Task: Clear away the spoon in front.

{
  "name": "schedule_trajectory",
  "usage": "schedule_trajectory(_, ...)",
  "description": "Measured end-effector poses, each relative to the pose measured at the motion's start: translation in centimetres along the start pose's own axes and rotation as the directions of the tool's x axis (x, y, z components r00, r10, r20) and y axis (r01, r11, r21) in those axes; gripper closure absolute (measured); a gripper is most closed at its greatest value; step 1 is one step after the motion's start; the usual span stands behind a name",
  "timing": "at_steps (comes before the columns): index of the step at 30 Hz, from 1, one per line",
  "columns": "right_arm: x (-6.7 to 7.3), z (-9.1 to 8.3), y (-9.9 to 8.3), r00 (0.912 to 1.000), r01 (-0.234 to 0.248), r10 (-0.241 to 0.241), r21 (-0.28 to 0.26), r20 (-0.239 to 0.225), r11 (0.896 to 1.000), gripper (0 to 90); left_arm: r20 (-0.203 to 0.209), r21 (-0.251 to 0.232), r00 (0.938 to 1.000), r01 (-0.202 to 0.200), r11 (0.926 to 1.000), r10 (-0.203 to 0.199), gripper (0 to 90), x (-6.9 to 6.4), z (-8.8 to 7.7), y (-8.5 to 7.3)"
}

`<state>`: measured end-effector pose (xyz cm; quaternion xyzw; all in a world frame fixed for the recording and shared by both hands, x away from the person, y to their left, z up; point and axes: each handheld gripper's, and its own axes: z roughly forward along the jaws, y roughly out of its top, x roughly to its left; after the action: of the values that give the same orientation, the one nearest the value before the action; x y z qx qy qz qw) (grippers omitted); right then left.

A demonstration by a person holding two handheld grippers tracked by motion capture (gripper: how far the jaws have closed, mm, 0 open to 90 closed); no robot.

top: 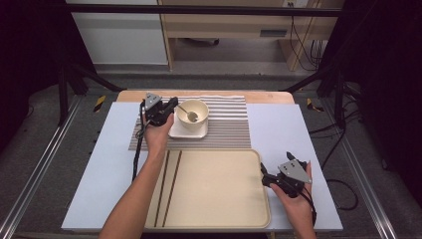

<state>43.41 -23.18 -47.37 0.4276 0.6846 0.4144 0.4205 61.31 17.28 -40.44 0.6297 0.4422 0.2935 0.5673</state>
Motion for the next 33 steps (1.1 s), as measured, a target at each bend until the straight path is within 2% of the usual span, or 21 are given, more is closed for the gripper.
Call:
schedule_trajectory(5, -0.2, 0.0, 0.0, 1.0000, 0.007, -0.007, -0.004, 0.002, 1.000, 7.2, 0.001, -0.050, 0.9997, -0.024, 0.9985, 0.024, 89.0, -0.7, -1.0, 1.2)
schedule_trajectory(10, -0.3, 0.0, 0.1, 1.0000, 0.004, -0.004, -0.011, 0.001, 1.000, 7.1, 0.000, -0.065, 0.9989, -0.046, 0.9968, 0.046, 89.0, -1.2, -2.5, 2.4)
schedule_trajectory(15, 0.0, -0.1, 0.2, 1.0000, 0.008, -0.009, -0.019, -0.003, 1.000, 7.1, -0.003, -0.071, 0.9931, -0.117, 0.9906, 0.117, 89.0, -2.4, -4.9, 3.6)
schedule_trajectory(18, 0.1, -0.2, 0.2, 0.9999, 0.016, -0.016, -0.022, -0.001, 1.000, 7.1, 0.021, -0.081, 0.9907, -0.133, 0.9879, 0.135, 89.0, -3.1, -6.5, 4.3)
schedule_trajectory(21, 0.1, -0.2, 0.3, 0.9998, 0.018, -0.018, -0.026, 0.003, 1.000, 7.1, 0.041, -0.074, 0.9890, -0.139, 0.9875, 0.142, 89.0, -3.6, -8.0, 4.6)
schedule_trajectory(26, 0.2, -0.2, 0.3, 0.9996, 0.026, -0.025, -0.032, 0.011, 0.999, 6.9, 0.073, -0.057, 0.9891, -0.124, 0.9906, 0.128, 89.0, -4.3, -10.4, 4.6)
schedule_trajectory(28, 0.2, -0.3, 0.3, 0.9995, 0.031, -0.031, -0.033, 0.012, 0.999, 6.8, 0.094, -0.040, 0.9860, -0.134, 0.9902, 0.137, 89.0, -4.7, -11.3, 4.5)
schedule_trajectory(31, 0.3, -0.3, 0.3, 0.9994, 0.033, -0.032, -0.035, 0.015, 0.999, 6.8, 0.122, -0.019, 0.9773, -0.172, 0.9848, 0.173, 89.0, -5.4, -12.6, 4.2)
schedule_trajectory(33, 0.3, -0.2, 0.3, 0.9992, 0.037, -0.036, -0.030, 0.015, 0.999, 6.8, 0.146, 0.002, 0.9736, -0.178, 0.9840, 0.176, 89.0, -5.7, -13.5, 3.8)
